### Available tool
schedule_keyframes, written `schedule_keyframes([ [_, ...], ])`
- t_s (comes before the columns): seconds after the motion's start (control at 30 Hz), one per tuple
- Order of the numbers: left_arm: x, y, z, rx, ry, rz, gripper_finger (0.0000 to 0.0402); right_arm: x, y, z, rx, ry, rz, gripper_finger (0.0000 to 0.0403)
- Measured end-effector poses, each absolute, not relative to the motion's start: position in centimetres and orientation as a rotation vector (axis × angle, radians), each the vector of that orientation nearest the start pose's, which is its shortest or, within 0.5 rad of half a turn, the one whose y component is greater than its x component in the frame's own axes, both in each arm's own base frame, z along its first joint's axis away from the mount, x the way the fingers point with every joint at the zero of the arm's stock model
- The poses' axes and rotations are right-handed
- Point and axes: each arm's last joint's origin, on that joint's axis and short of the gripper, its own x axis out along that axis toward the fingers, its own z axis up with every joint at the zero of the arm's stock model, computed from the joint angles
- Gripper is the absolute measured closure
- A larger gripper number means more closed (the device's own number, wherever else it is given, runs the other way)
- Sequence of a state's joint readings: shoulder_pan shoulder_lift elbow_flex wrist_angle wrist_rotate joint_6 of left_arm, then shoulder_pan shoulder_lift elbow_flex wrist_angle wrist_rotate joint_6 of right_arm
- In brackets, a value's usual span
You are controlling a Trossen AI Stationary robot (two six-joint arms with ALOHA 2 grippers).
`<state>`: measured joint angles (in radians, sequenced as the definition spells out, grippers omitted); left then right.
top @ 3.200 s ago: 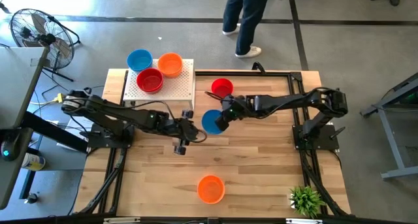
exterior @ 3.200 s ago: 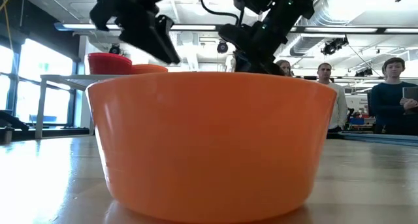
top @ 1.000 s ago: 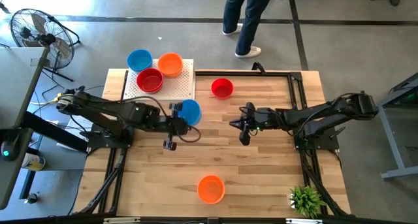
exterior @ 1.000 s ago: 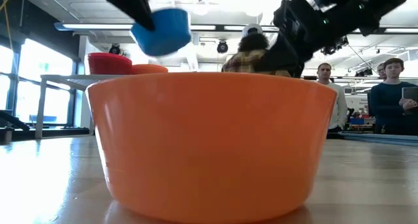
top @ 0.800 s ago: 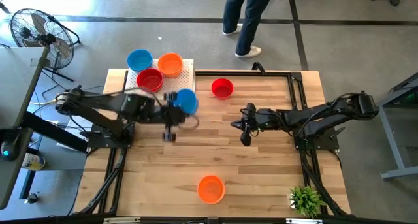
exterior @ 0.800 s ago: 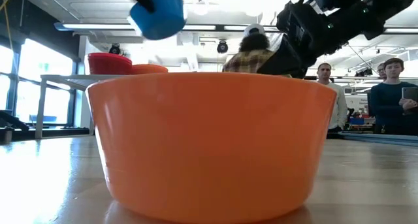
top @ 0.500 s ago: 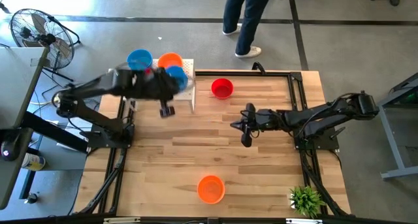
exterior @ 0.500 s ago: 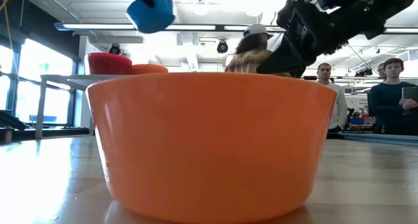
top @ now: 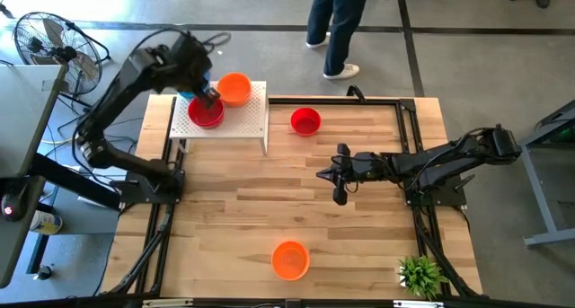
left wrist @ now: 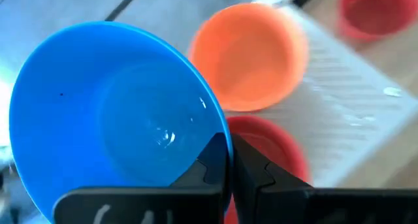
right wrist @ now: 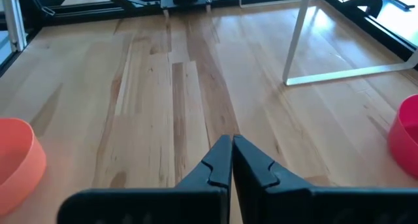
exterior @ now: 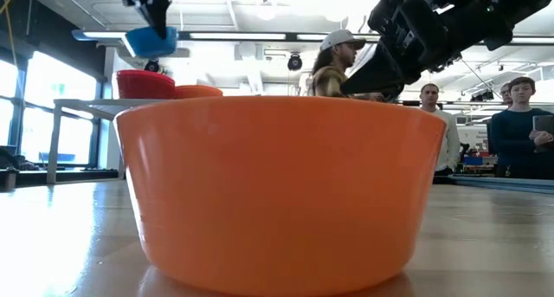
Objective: Pick & Place Mini bowls
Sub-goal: Stack the blue bowl on top of the blue bowl on the shelf
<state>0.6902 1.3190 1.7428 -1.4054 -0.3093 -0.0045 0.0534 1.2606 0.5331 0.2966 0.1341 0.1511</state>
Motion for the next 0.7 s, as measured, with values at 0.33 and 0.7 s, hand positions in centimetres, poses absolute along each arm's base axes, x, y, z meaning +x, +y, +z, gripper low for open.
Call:
schedule_keyframes([
  [0.33,14.0,19.9,40.9,-0.366,1.130,0.963,0.0401,25.0,1.0,19.6,0.107,0.423,-0.105,0.0402],
  [0.7,13.3,22.7,39.2,-0.480,1.179,0.959,0.0401,25.0,1.0,19.7,0.107,0.422,-0.105,0.0402],
])
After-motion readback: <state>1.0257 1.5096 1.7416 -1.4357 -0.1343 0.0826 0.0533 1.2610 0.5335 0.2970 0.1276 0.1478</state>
